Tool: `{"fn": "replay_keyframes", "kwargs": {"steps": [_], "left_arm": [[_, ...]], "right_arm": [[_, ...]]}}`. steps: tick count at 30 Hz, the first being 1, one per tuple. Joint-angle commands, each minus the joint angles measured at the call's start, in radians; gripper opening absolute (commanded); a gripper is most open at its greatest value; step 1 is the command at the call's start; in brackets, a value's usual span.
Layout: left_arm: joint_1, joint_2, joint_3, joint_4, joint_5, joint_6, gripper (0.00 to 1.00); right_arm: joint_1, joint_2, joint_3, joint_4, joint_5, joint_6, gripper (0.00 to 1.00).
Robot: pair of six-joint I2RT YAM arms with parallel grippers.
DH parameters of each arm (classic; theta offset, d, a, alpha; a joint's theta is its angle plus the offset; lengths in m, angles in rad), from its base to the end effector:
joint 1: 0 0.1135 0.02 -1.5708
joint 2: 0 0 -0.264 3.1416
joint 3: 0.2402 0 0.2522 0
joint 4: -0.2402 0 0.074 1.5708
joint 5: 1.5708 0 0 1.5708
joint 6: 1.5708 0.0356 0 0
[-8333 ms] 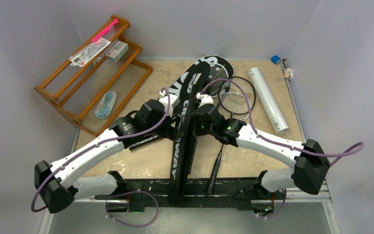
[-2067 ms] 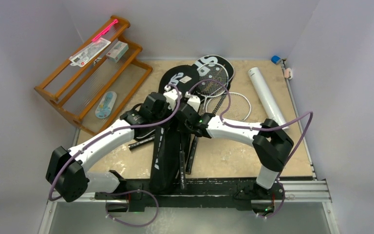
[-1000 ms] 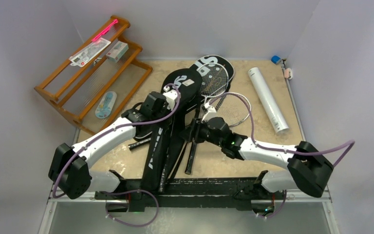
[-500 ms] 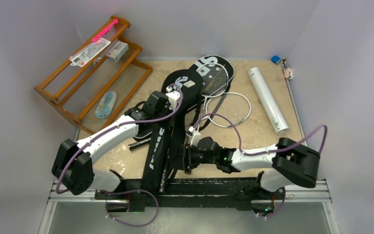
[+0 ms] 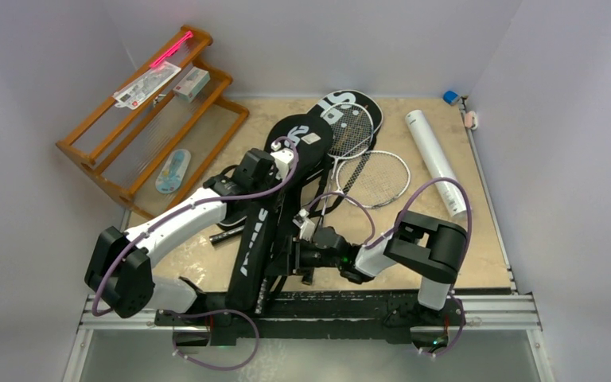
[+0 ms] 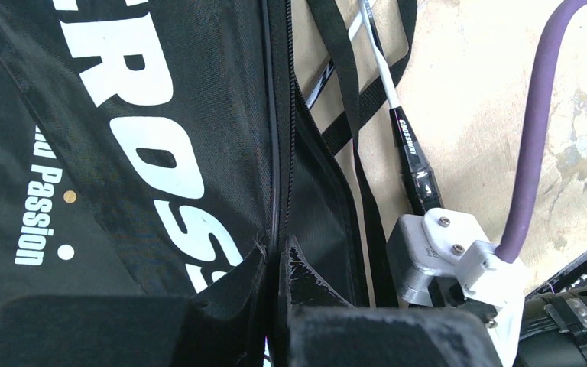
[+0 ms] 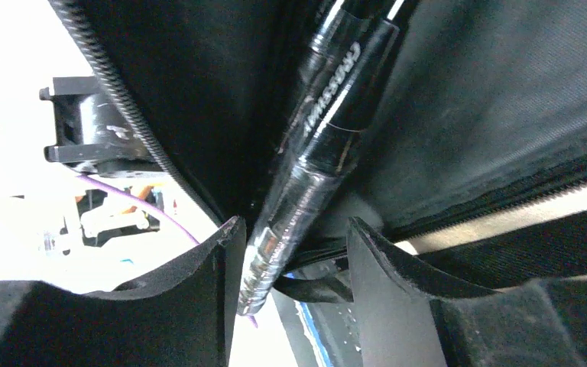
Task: Pack up the badminton gear
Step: Place the racket in the racket bag.
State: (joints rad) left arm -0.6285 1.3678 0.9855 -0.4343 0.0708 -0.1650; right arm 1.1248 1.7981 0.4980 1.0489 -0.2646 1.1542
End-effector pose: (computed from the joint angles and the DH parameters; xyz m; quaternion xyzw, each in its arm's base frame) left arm 0.2342 -0.1734 0.2565 0.2261 0.9013 -0.1726 0.3267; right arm 0.1244 0.2817 0.1238 -0.0693 0.7843 0.5955 0.1593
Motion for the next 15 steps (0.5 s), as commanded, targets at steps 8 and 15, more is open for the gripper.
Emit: {"fn": "replay_keyframes", "kwargs": {"steps": [8, 15], "left_arm": [[0.007, -0.007, 0.044, 0.025, 0.023, -0.014, 0.0], [0.007, -0.014, 0.043, 0.014, 0.029, -0.008, 0.0]], "right_arm": [[-0.001, 0.024, 0.054, 0.095, 0.01, 0.057, 0.34], [-0.028, 0.015, 0.078, 0.04, 0.062, 0.047, 0.16]]}}
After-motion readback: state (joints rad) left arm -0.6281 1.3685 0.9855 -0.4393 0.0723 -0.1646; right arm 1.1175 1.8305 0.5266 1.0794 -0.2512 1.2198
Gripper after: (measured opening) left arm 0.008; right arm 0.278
